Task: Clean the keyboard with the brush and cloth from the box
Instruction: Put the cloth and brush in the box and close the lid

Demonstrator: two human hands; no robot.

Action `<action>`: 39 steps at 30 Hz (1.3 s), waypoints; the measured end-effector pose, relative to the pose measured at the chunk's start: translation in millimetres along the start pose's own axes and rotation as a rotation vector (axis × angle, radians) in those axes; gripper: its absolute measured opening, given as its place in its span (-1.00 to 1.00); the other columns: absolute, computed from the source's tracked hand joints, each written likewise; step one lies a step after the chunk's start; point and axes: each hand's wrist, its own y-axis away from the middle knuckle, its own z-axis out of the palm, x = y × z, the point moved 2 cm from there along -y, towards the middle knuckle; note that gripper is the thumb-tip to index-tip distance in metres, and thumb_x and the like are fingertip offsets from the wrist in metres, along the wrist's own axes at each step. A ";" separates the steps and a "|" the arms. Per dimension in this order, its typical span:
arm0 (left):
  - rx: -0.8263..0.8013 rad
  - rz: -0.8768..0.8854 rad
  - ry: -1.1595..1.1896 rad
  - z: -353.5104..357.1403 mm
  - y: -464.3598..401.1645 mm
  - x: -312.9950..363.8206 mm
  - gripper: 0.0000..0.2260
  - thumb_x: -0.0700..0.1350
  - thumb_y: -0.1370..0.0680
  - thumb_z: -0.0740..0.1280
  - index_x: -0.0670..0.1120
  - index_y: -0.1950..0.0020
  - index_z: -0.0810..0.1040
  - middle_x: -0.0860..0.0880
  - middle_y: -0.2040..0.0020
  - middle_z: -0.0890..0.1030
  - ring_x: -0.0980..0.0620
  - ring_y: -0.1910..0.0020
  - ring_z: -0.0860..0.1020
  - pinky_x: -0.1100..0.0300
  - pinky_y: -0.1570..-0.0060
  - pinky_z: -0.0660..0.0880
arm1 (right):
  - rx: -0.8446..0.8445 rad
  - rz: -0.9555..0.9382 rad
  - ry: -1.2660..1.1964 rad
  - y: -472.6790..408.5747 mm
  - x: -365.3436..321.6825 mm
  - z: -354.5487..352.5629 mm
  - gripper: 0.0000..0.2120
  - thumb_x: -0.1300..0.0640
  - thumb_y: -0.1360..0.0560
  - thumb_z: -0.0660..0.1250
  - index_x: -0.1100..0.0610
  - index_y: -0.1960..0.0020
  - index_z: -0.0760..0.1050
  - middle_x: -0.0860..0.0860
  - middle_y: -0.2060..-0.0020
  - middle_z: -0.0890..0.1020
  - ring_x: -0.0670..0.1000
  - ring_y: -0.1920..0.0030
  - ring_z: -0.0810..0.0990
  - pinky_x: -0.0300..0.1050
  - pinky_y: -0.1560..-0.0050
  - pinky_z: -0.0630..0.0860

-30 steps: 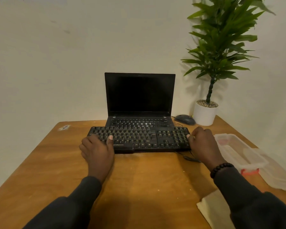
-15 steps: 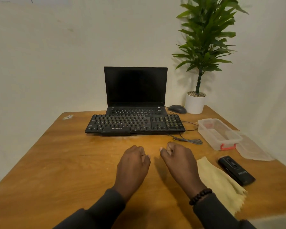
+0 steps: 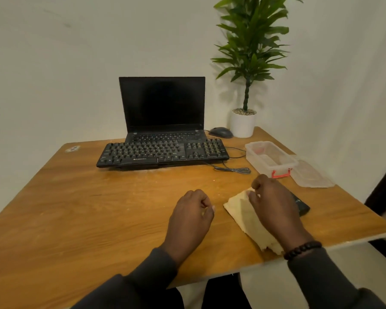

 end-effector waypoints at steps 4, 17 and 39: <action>-0.061 -0.043 0.005 25.5 -17.3 11.6 -0.87 0.00 -0.59 0.34 0.01 -0.10 0.49 0.07 -0.04 0.49 0.11 -0.02 0.44 0.26 0.05 0.38 | -0.151 0.058 0.242 -20.6 25.1 -2.0 -0.73 0.10 -0.60 0.22 0.11 -0.29 0.41 0.07 -0.15 0.53 0.07 -0.07 0.54 -0.02 -0.01 0.54; -0.388 -0.078 0.065 53.8 -60.3 14.3 -0.60 0.21 -0.54 0.36 0.04 -0.28 0.55 0.06 -0.09 0.55 0.00 -0.13 0.46 -0.08 -0.16 0.49 | -0.425 -0.042 -0.321 -40.8 34.1 -5.7 -0.95 0.13 -0.51 0.36 0.01 0.08 0.59 -0.02 0.14 0.63 -0.04 0.09 0.57 -0.08 0.08 0.51; -0.157 -0.239 0.707 75.0 -238.7 75.3 -0.72 -0.08 -0.58 0.40 -0.08 -0.24 0.43 0.03 -0.07 0.51 0.08 0.01 0.53 0.09 -0.03 0.56 | -0.082 0.162 -0.965 -140.9 85.9 -36.8 -0.72 0.19 -0.55 0.34 -0.01 -0.22 0.42 0.13 0.15 0.61 0.10 0.16 0.70 -0.07 0.30 0.61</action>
